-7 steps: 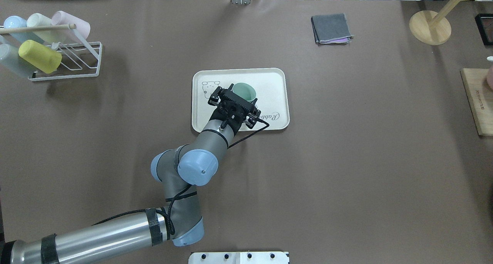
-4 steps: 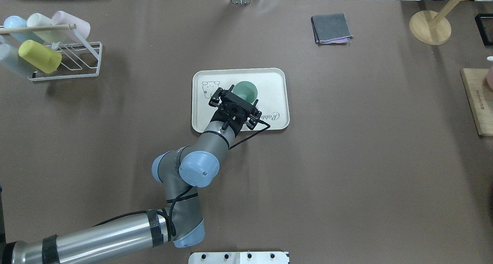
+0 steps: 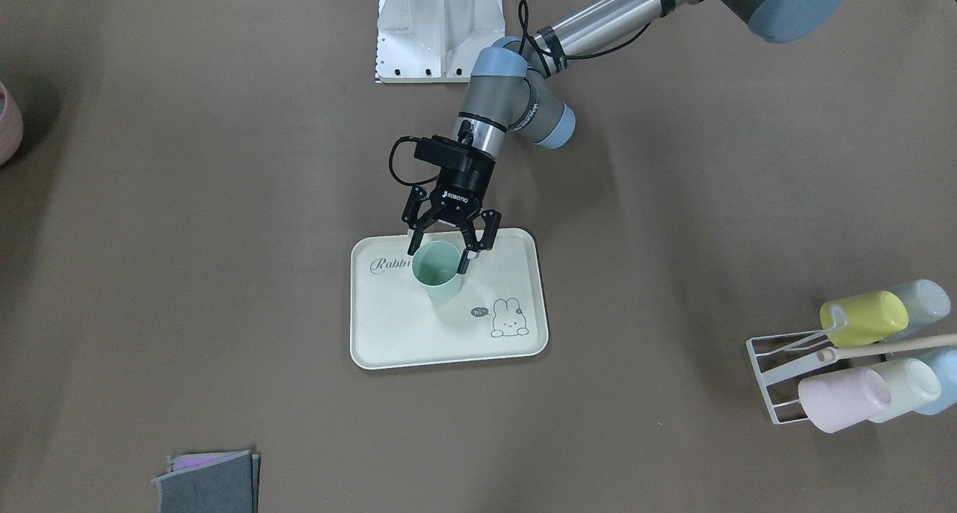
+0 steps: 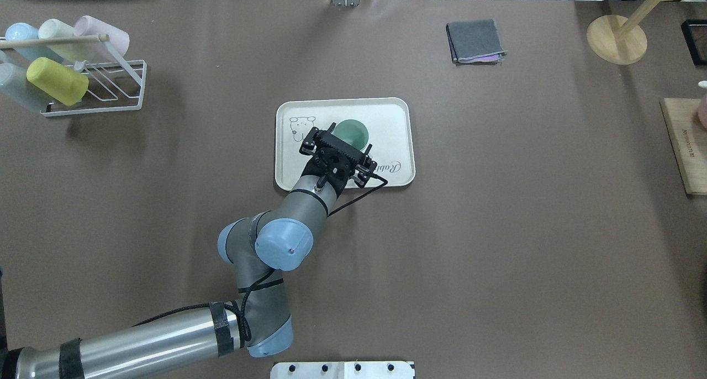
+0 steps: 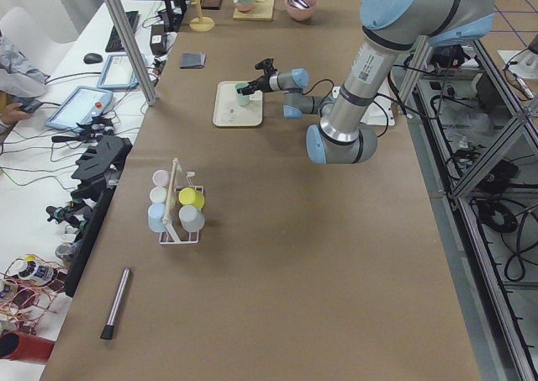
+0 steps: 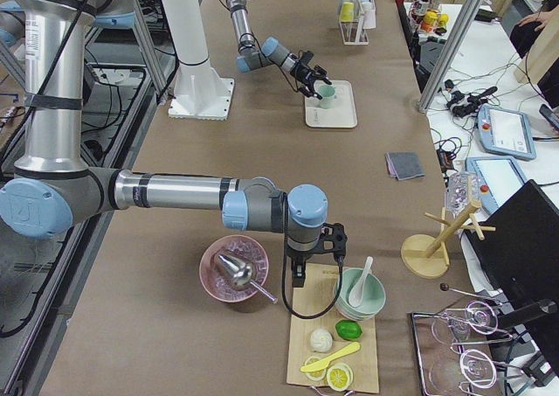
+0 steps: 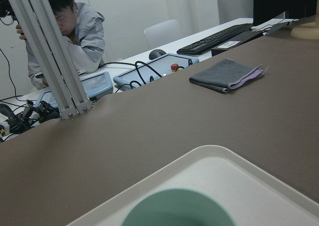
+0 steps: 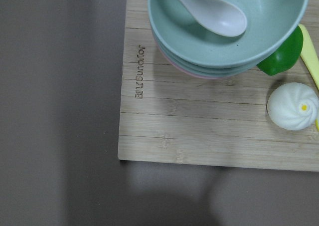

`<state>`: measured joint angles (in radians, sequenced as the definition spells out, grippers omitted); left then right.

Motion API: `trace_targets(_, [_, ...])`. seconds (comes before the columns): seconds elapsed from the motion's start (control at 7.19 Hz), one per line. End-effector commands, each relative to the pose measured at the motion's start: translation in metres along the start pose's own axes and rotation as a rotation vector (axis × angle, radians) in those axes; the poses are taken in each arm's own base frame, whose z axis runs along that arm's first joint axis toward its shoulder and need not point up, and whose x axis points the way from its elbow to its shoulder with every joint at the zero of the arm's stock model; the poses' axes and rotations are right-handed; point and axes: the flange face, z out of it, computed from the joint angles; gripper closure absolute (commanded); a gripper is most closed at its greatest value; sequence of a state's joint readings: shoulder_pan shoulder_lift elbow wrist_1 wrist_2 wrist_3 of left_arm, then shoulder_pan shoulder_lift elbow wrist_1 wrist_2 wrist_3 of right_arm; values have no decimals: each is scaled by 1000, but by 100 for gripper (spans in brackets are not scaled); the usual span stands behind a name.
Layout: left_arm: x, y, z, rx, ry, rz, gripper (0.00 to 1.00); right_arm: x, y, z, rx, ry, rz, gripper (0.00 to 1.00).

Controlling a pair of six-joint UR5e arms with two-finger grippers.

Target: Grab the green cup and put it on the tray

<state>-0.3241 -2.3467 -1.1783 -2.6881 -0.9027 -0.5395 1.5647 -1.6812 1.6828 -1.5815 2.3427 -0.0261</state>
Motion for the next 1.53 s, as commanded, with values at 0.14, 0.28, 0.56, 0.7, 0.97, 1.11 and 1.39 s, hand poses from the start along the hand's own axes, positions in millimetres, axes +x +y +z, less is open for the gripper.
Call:
trace_targets(0.14, [-10, -28, -8, 49, 14, -10, 3, 1, 1, 0, 0, 0, 2, 0])
trace_targets(0.28, [-13, -55, -19, 88, 23, 12, 3, 2, 1, -1, 2, 0, 4, 0])
trace_targets(0.56, [-76, -104, -10, 99, 86, 3, 3, 3, 1, -2, 5, 0, 8, 0])
trace_targets(0.7, [-131, -119, -7, 64, 107, -35, 3, 3, 1, -2, 5, -1, 8, 0])
trace_targets(0.97, [-253, -162, -55, -135, 53, -51, 3, 3, 2, -2, 5, -3, 6, 0])
trace_targets(1.11, [-300, -182, -74, -199, 10, -52, 3, 3, 3, -2, 5, -3, 6, 0])
trace_targets(1.39, [-397, -181, -89, -269, -31, -82, 3, 5, 1, -1, 3, 0, 8, 0])
